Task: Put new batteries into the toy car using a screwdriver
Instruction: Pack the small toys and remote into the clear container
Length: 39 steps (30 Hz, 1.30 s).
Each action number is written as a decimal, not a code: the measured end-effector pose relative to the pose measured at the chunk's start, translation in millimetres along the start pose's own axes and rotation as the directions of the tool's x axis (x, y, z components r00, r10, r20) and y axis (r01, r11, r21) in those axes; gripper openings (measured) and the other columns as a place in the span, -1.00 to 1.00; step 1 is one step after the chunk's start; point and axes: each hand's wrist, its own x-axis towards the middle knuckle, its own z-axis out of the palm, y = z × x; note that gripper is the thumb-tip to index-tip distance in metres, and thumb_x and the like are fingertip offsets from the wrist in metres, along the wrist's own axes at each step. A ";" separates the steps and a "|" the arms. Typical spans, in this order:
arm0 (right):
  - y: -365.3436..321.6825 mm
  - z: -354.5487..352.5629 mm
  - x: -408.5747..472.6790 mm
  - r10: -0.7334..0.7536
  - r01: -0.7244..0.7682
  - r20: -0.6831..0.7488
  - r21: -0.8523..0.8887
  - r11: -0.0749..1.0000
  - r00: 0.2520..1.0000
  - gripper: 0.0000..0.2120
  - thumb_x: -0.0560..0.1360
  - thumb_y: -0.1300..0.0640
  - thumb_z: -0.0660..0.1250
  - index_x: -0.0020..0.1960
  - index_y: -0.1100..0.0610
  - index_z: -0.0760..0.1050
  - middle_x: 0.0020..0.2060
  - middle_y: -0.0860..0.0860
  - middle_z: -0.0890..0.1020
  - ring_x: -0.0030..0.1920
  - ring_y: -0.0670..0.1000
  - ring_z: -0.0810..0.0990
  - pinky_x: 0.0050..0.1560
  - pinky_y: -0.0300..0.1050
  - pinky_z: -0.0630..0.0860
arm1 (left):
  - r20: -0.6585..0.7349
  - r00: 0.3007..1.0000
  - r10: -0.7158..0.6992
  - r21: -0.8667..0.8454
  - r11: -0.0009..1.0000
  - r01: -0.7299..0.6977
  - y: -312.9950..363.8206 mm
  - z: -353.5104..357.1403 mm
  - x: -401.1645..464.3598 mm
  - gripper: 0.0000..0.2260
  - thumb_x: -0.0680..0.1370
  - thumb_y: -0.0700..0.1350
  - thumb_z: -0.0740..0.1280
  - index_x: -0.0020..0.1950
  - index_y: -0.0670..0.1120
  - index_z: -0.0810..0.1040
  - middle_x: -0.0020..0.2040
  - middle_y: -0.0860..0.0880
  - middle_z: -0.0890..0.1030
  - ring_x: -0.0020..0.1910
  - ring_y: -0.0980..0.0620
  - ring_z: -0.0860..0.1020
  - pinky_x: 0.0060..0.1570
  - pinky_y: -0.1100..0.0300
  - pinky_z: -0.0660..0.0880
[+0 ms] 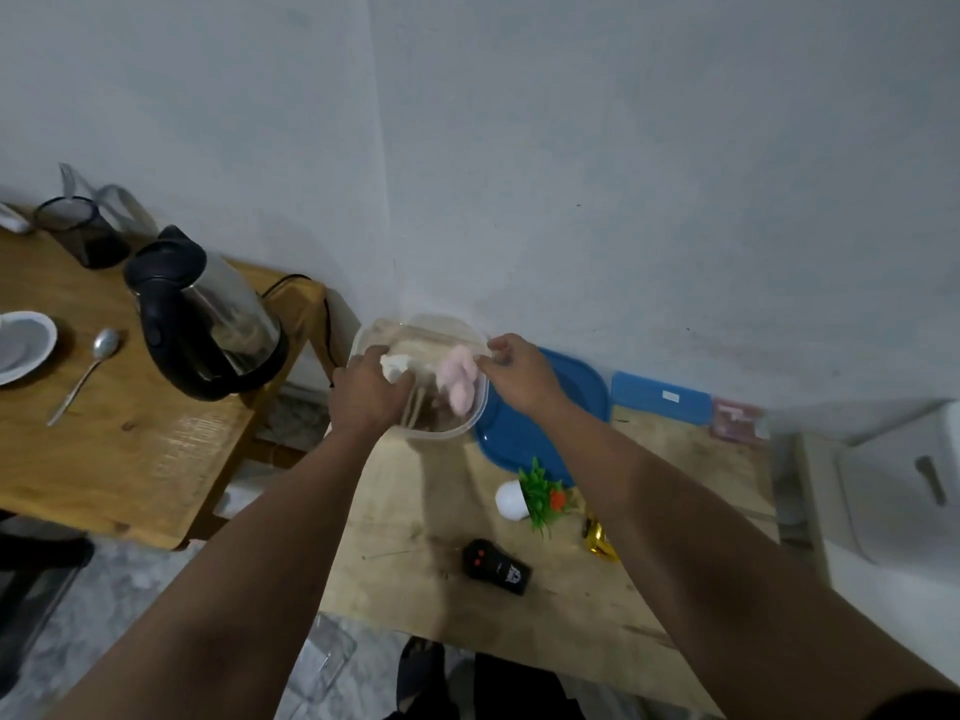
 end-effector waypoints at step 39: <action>-14.9 46.1 21.4 -0.113 0.259 0.280 -0.567 0.782 0.953 -0.37 0.36 -0.12 0.49 0.34 -0.05 0.32 0.17 0.08 0.50 0.09 0.17 0.55 0.08 0.14 0.52 | 0.254 0.813 -0.523 -0.750 0.425 0.507 -72.2 31.7 1.0 -0.51 0.52 -0.17 0.55 0.42 -0.17 0.53 0.17 -0.23 0.62 0.07 -0.23 0.66 -0.16 0.01 0.68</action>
